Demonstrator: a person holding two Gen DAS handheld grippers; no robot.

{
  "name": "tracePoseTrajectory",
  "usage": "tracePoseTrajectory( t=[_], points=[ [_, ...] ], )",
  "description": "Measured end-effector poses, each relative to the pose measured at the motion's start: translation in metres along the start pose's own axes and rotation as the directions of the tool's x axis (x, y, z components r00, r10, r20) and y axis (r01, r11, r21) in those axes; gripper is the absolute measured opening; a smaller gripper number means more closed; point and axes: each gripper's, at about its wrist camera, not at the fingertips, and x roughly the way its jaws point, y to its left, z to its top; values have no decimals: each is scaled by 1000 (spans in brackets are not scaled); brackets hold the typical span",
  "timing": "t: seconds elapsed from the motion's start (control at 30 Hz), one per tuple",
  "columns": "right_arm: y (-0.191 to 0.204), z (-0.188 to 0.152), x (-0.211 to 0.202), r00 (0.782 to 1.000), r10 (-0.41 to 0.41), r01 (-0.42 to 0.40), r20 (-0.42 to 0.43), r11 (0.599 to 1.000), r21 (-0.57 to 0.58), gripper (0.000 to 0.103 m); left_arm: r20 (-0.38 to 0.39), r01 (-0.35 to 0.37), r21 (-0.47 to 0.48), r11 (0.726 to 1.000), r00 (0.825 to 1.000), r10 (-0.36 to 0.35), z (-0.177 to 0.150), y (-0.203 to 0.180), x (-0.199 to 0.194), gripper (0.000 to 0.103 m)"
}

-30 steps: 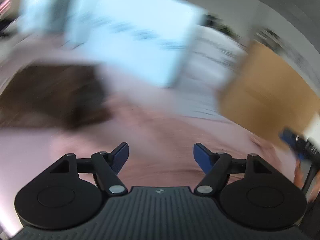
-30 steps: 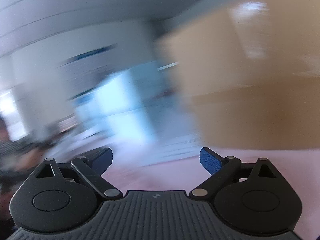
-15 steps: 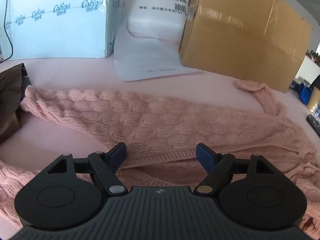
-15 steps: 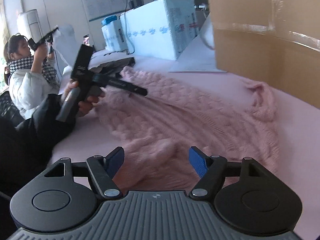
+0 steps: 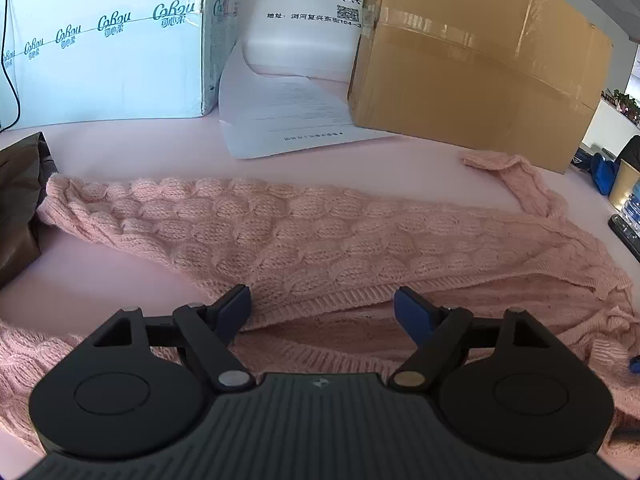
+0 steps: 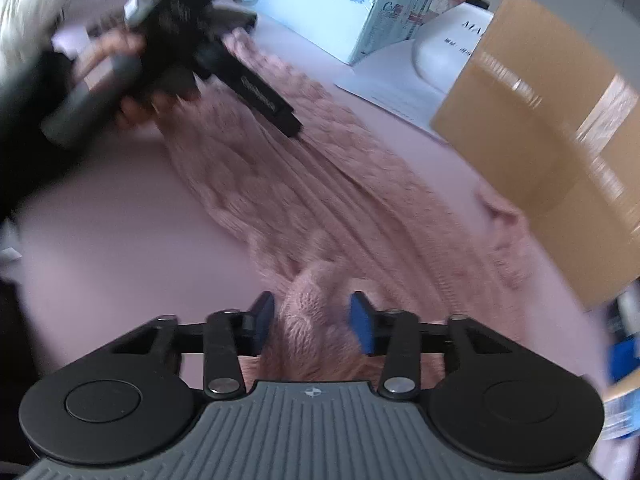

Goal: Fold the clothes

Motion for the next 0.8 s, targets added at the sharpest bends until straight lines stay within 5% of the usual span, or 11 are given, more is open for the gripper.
tracePoseTrajectory(
  t=[0.07, 0.2, 0.27, 0.33, 0.37, 0.53, 0.7, 0.8],
  points=[
    [-3, -6, -3, 1000, -3, 3, 18, 1000, -1, 7, 1, 3, 2, 1000, 1000, -3, 0, 0, -1, 78],
    [-29, -10, -23, 975, 200, -210, 100, 972, 103, 7, 3, 11, -8, 1000, 1000, -11, 0, 2, -2, 79],
    [-45, -21, -43, 901, 382, -407, 207, 909, 92, 7, 6, 20, -18, 1000, 1000, -20, 0, 5, -4, 79],
    [-60, -32, -59, 787, 536, -577, 305, 815, 55, 7, 11, 32, -32, 999, 999, -32, 0, 8, -6, 79],
    [-66, -34, -62, 751, 575, -623, 324, 780, 59, 7, 14, 38, -39, 999, 999, -38, 0, 9, -7, 79],
    [-80, -43, -69, 640, 671, -730, 374, 683, 24, 7, 27, 61, -64, 996, 998, -59, 0, 13, -11, 80],
    [-98, -29, -60, 622, 637, -713, 456, 701, -7, 7, 43, 81, -83, 993, 996, -78, 1, 16, -17, 80],
    [-118, -18, -47, 661, 535, -646, 525, 762, 37, 7, 60, 87, -93, 992, 995, -81, 1, 20, -22, 80]
  ],
)
